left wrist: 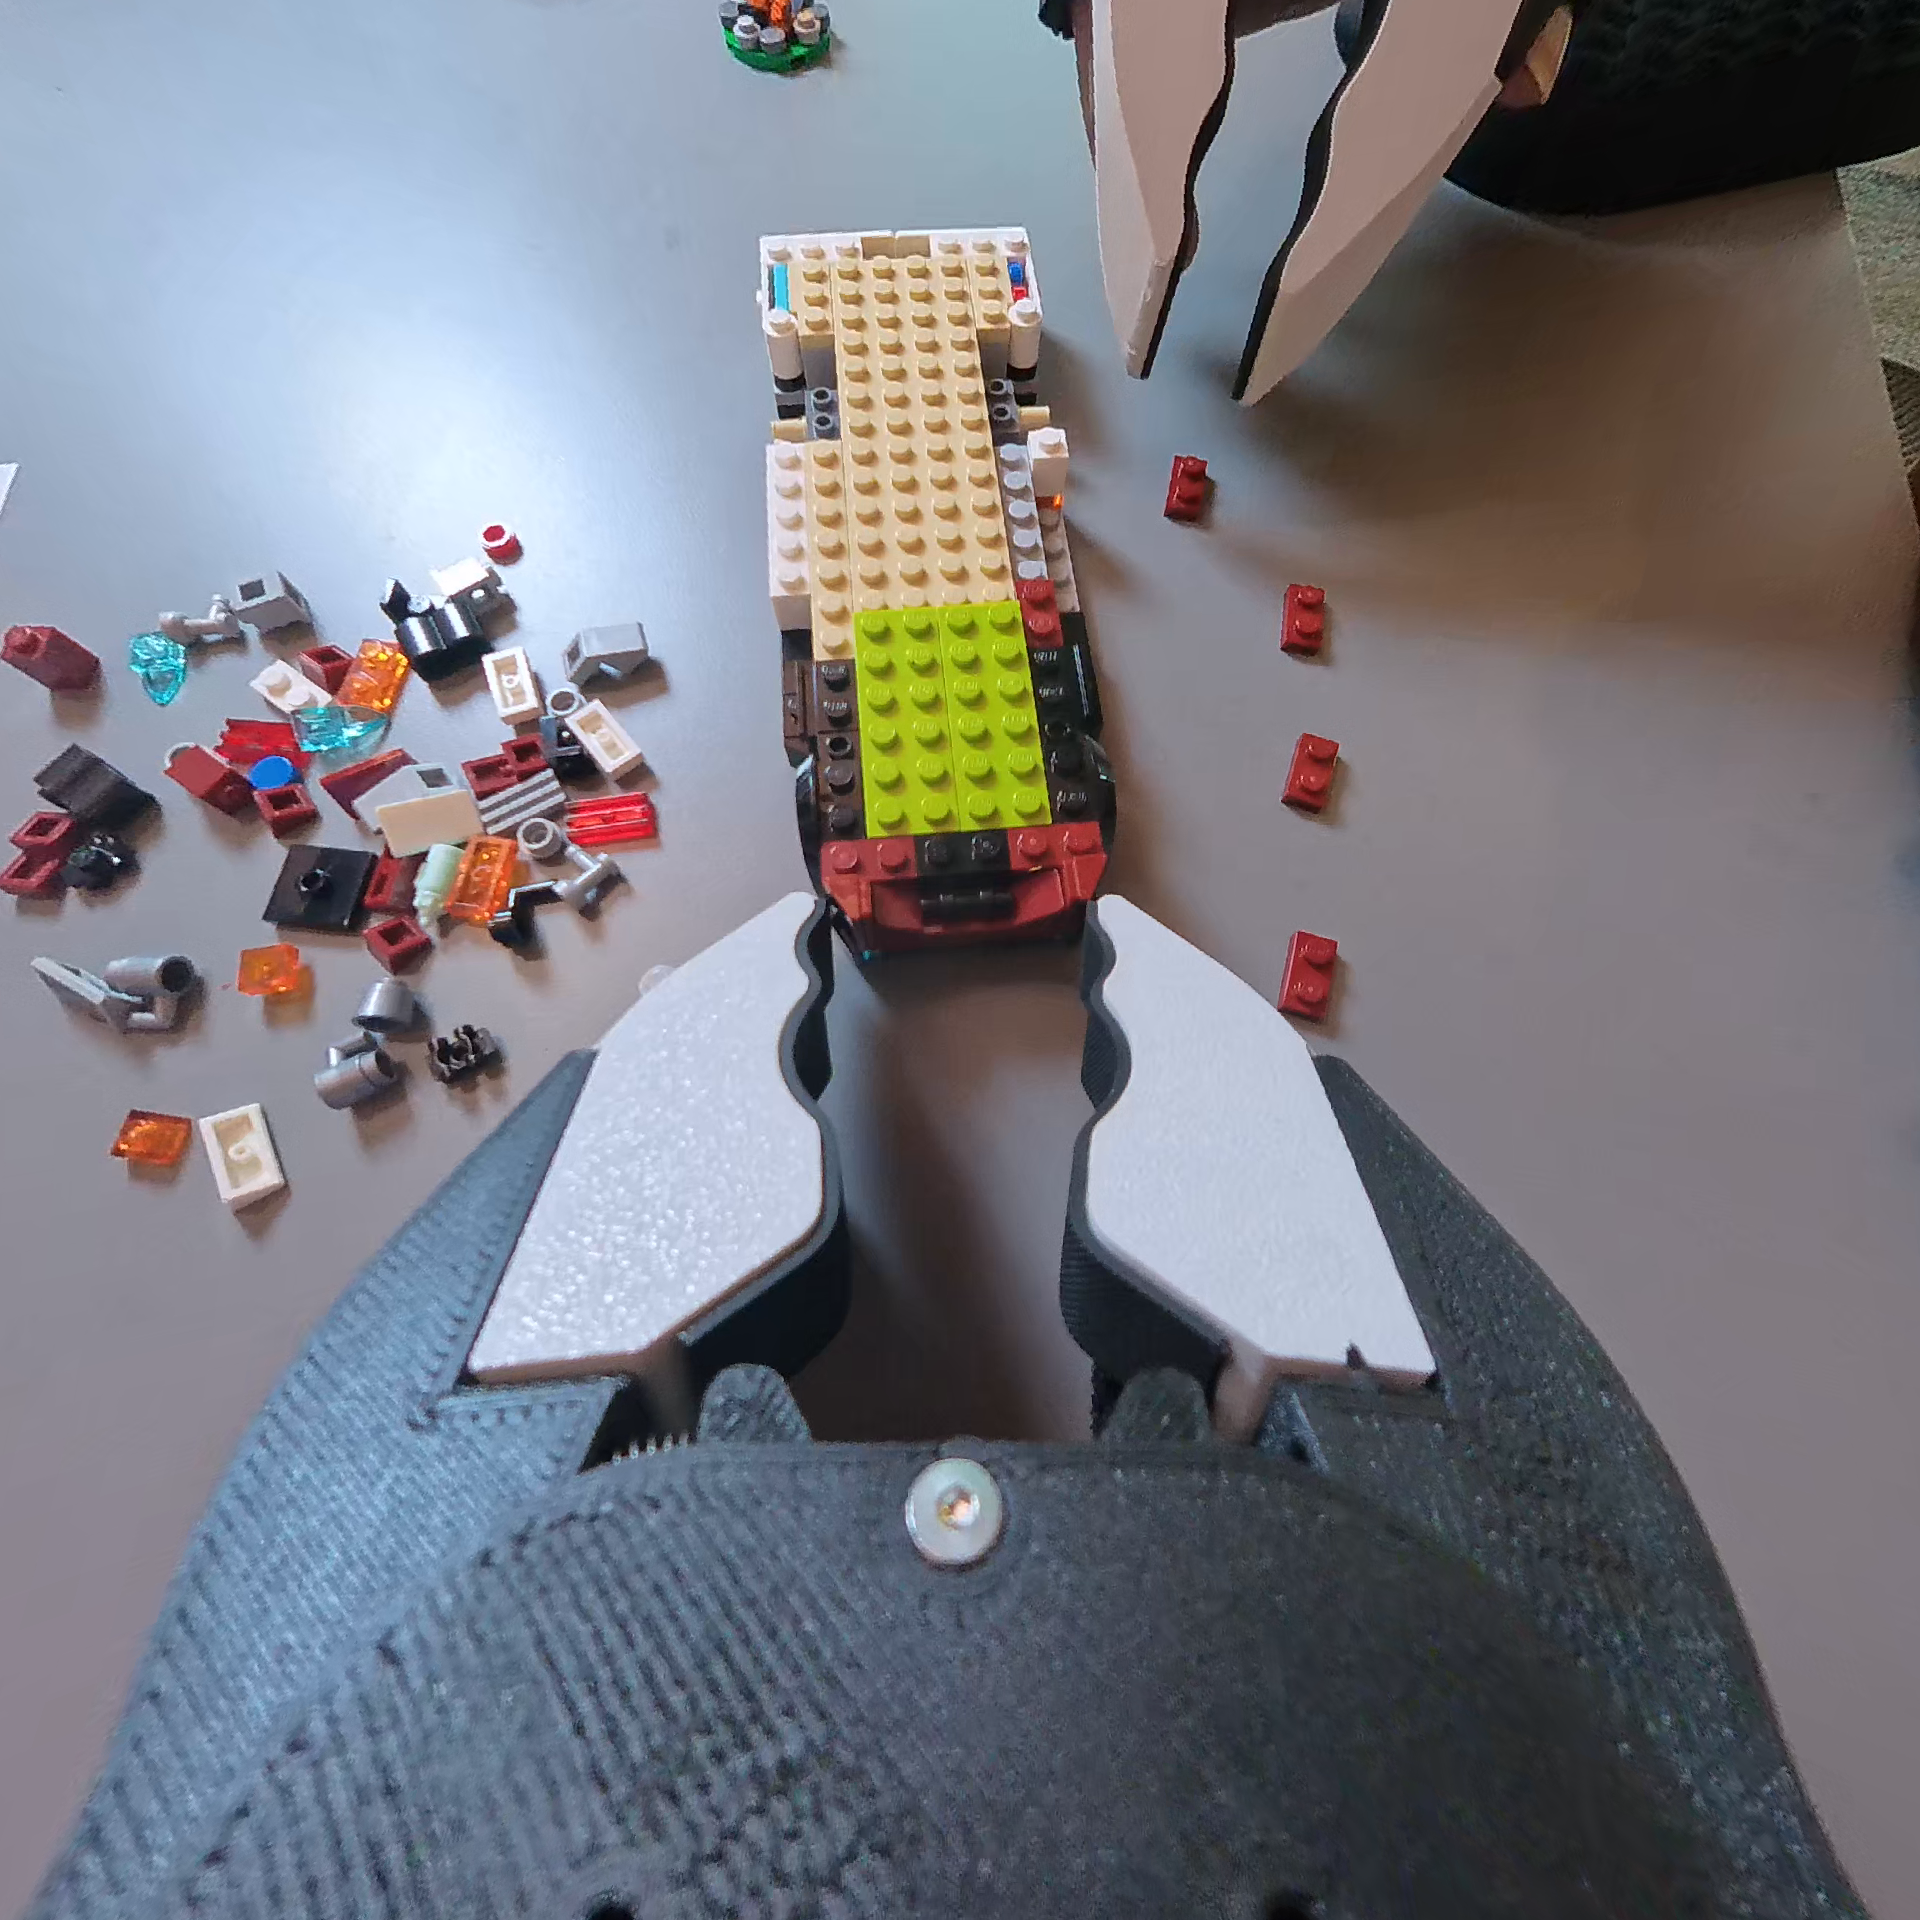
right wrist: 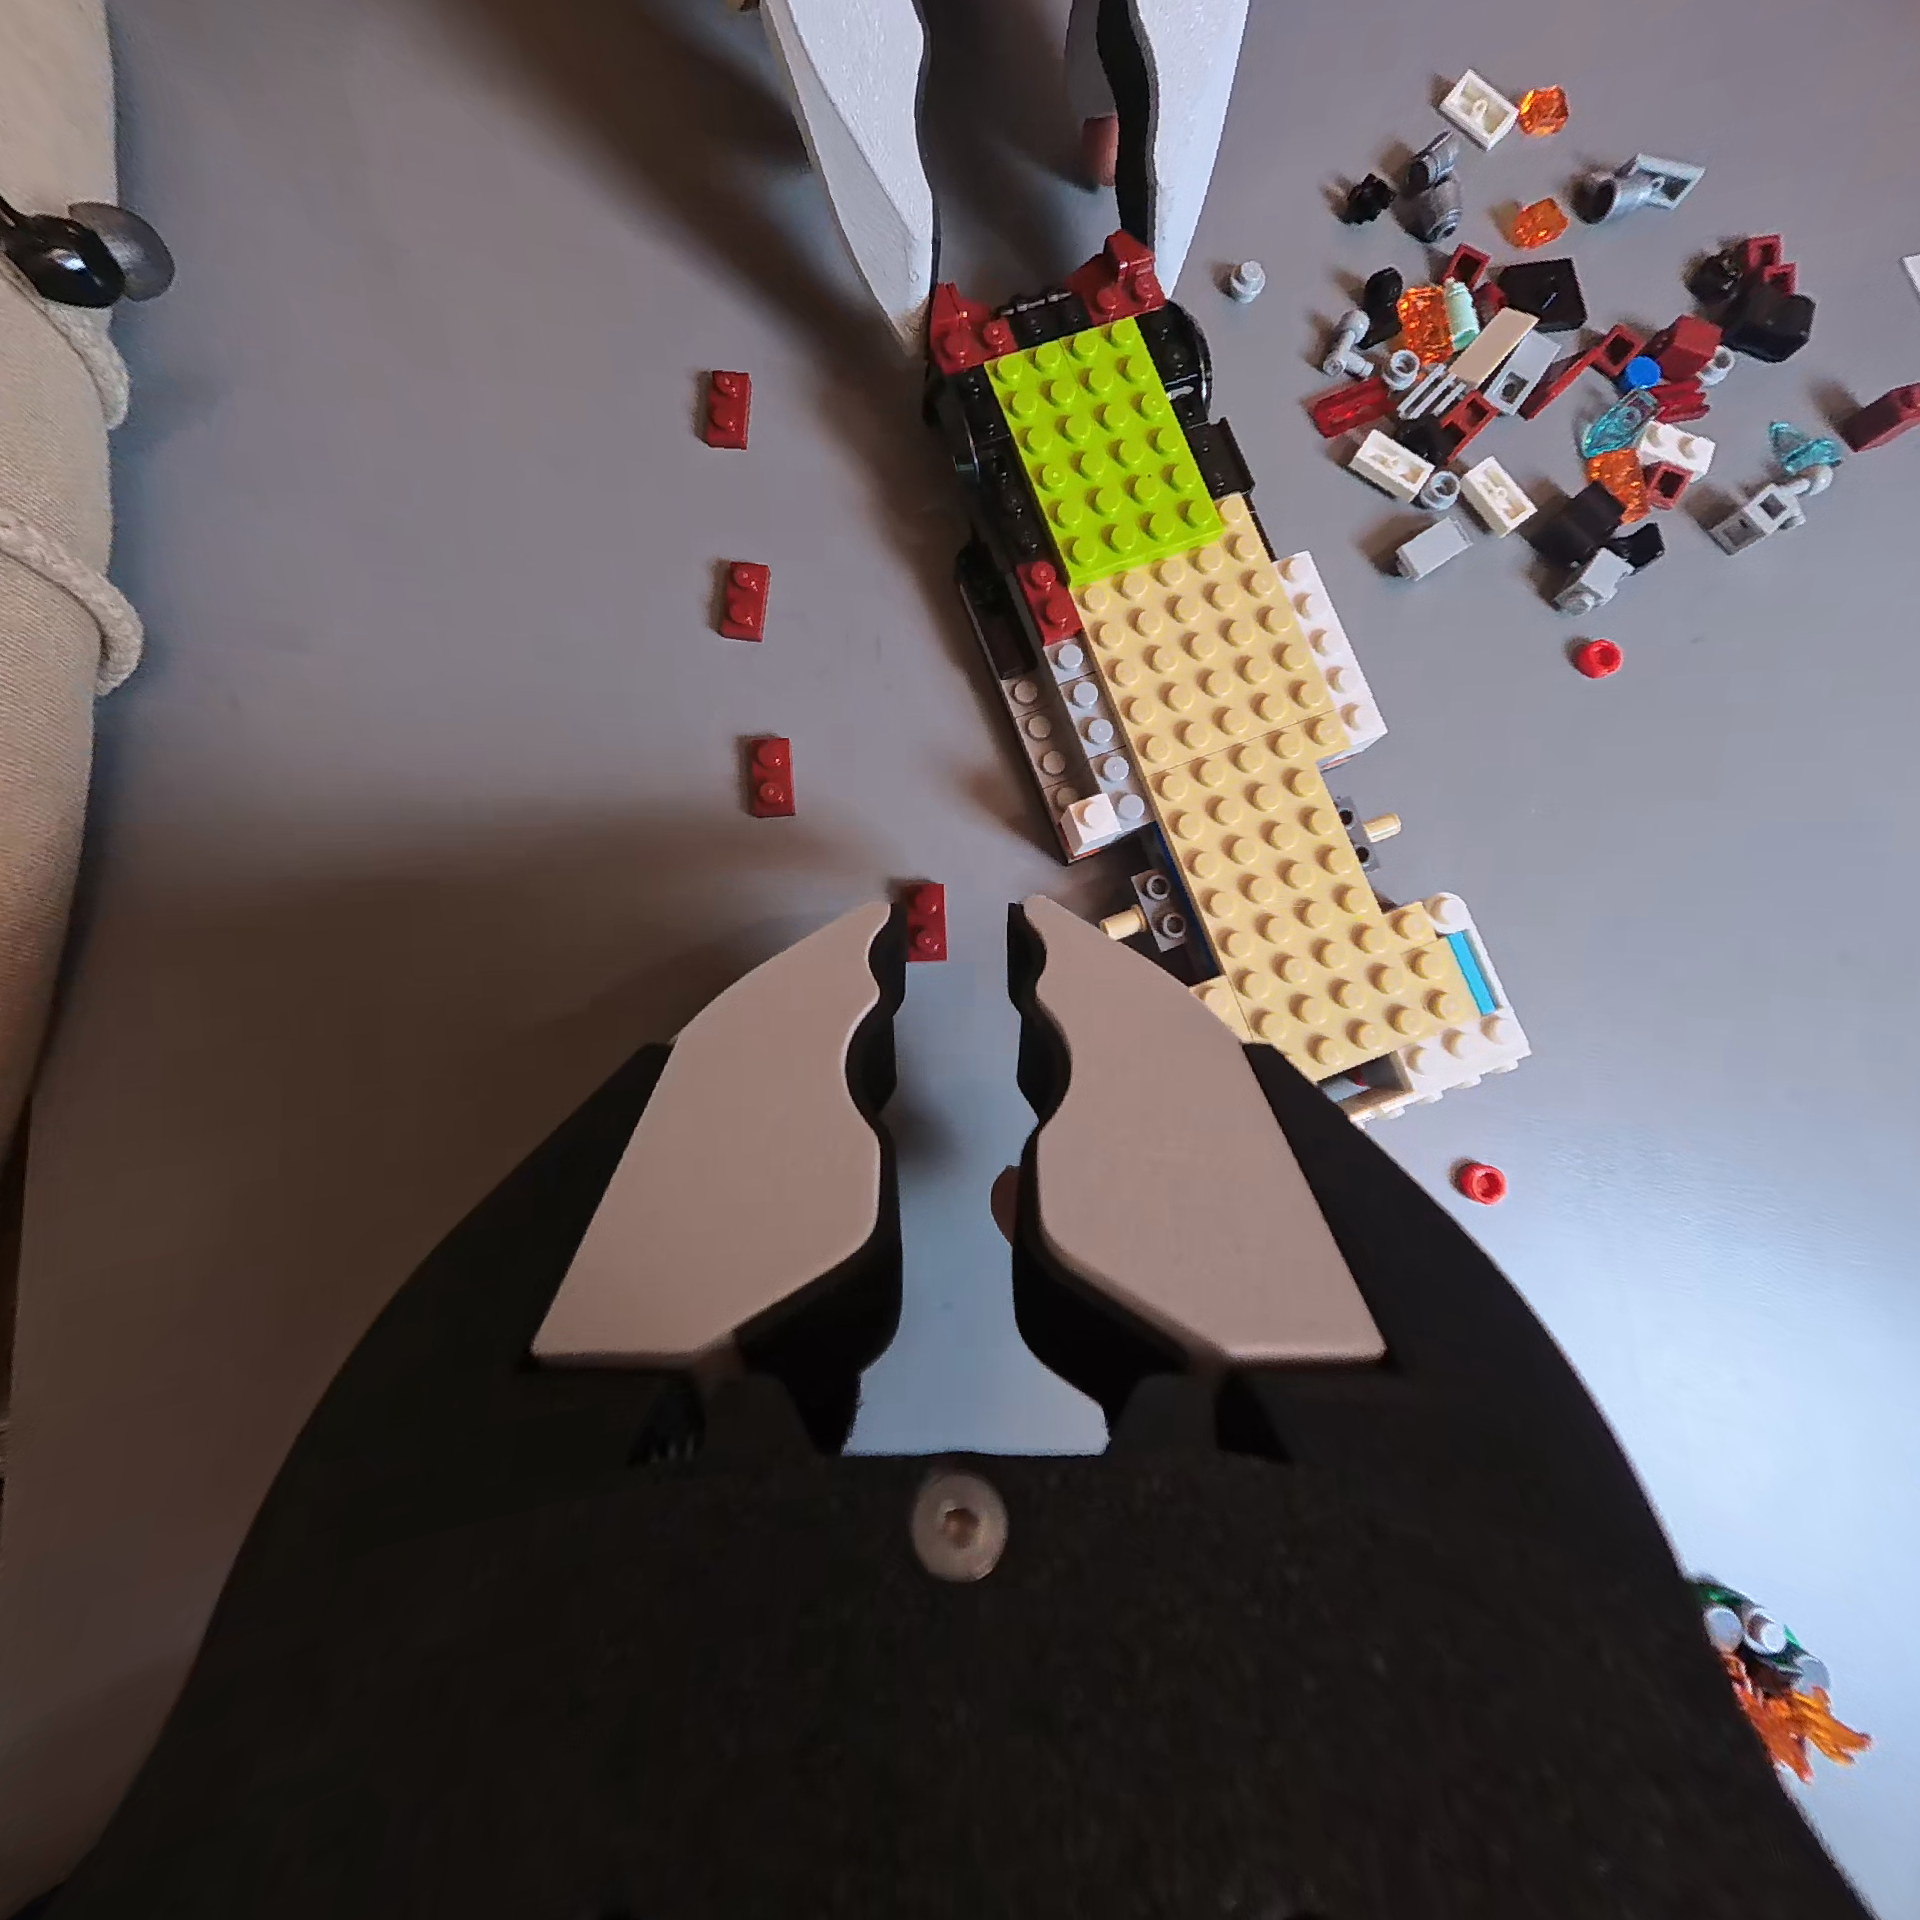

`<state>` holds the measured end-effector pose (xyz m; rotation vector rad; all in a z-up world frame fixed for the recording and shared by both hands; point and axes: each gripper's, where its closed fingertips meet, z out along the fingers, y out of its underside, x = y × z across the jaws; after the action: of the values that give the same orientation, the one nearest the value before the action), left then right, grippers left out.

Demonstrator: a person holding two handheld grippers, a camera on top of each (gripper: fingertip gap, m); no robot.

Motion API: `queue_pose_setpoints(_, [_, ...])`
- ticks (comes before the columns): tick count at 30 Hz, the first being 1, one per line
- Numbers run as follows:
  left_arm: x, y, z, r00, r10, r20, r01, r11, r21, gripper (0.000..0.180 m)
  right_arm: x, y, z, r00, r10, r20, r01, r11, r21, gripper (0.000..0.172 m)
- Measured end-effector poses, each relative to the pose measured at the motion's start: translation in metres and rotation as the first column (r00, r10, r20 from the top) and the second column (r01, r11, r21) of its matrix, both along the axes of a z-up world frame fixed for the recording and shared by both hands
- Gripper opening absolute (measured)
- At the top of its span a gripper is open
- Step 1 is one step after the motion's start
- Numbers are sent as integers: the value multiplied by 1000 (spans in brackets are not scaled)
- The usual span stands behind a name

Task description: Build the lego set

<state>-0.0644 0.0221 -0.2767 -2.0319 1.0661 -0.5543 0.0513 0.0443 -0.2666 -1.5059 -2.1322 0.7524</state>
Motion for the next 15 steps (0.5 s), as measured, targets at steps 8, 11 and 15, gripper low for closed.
queue_pose_setpoints(8, [0,0,0,1000,2,1,-2,1000,1,46,-1,3,4,1000,-14,-21,14,1000,5,18])
queue_pose_setpoints(11, [0,0,0,1000,5,0,-5,1000,1,46,0,10,2,999,-47,-8,47,998,30,18])
queue_pose_setpoints(15, [1,0,0,1000,10,-5,-10,1000,0,46,8,26,-10,992,-101,75,93,991,100,18])
